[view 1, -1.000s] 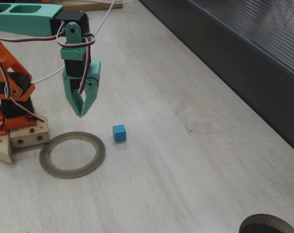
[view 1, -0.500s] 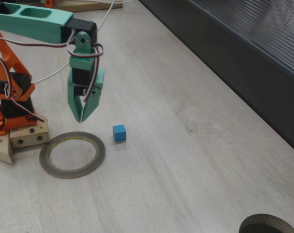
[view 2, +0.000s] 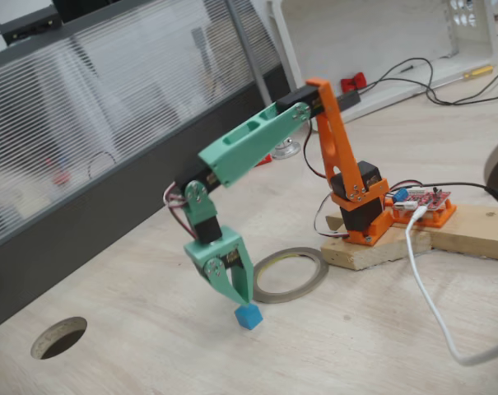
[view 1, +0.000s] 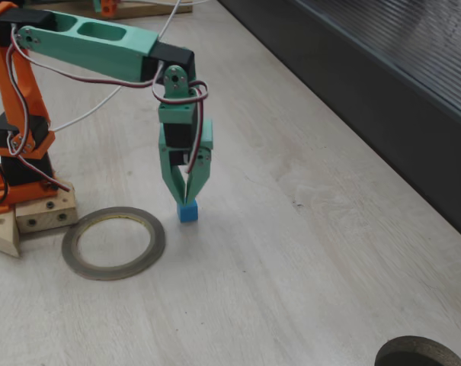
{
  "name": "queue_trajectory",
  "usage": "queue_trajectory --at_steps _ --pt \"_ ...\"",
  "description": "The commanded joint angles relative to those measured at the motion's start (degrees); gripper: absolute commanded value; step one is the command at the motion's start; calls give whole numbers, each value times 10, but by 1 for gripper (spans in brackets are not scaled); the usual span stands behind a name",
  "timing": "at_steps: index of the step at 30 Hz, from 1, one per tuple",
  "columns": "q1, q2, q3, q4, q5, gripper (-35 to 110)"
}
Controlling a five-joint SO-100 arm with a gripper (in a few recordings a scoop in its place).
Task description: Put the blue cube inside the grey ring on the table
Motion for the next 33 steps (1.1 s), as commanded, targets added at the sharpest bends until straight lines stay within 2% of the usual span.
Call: queue_trajectory --at_steps 1,33 --pt "0 -18 -40 0 10 1" --pt "-2 -44 -46 8 5 1"
